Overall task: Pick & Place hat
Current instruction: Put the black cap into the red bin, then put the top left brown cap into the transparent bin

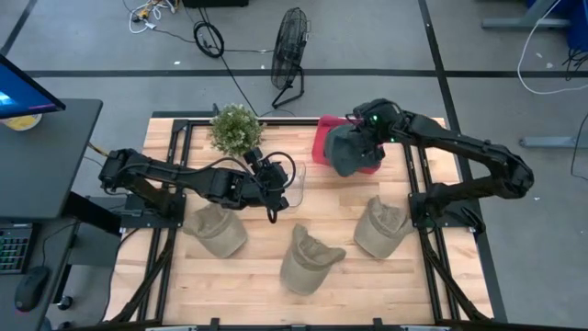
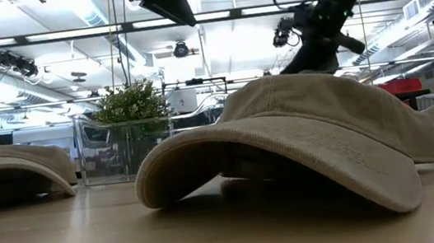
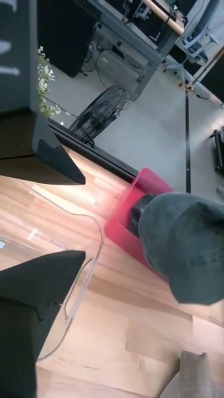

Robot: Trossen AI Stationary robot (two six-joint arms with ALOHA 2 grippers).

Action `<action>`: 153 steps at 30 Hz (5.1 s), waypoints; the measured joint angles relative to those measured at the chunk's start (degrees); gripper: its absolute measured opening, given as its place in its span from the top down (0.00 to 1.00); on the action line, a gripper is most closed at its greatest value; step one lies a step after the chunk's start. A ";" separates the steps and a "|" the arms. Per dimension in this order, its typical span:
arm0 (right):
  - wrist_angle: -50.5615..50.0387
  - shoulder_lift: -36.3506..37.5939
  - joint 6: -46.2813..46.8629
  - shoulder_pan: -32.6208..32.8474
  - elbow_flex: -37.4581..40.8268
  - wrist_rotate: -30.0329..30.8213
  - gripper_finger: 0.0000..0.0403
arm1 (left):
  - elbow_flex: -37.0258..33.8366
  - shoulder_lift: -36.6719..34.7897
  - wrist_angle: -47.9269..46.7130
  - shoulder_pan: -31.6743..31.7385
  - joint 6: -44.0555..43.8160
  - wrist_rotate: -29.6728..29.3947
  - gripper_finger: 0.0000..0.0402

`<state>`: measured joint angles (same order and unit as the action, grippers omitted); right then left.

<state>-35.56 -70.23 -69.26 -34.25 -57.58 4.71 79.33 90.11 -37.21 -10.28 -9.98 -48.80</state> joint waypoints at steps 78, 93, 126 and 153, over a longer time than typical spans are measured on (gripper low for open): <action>8.84 -3.55 61.89 1.36 12.95 -6.58 0.98 | -0.02 -0.16 -3.81 -0.46 -4.10 2.57 0.54; -3.52 4.98 64.97 9.62 7.80 -7.10 0.85 | 4.20 -2.49 -47.70 -10.83 -39.19 18.62 0.54; 16.83 1.98 67.30 29.42 7.80 -7.23 0.52 | -35.18 -36.60 -23.46 -14.49 -66.23 30.26 0.54; 19.17 -5.10 67.26 29.50 7.78 -7.17 0.52 | -44.80 -26.62 -8.85 -14.32 -72.83 36.00 0.55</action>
<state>-16.39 -75.33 -2.00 -4.75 -49.80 -2.46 34.53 63.49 -46.06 -24.60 -82.81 -12.80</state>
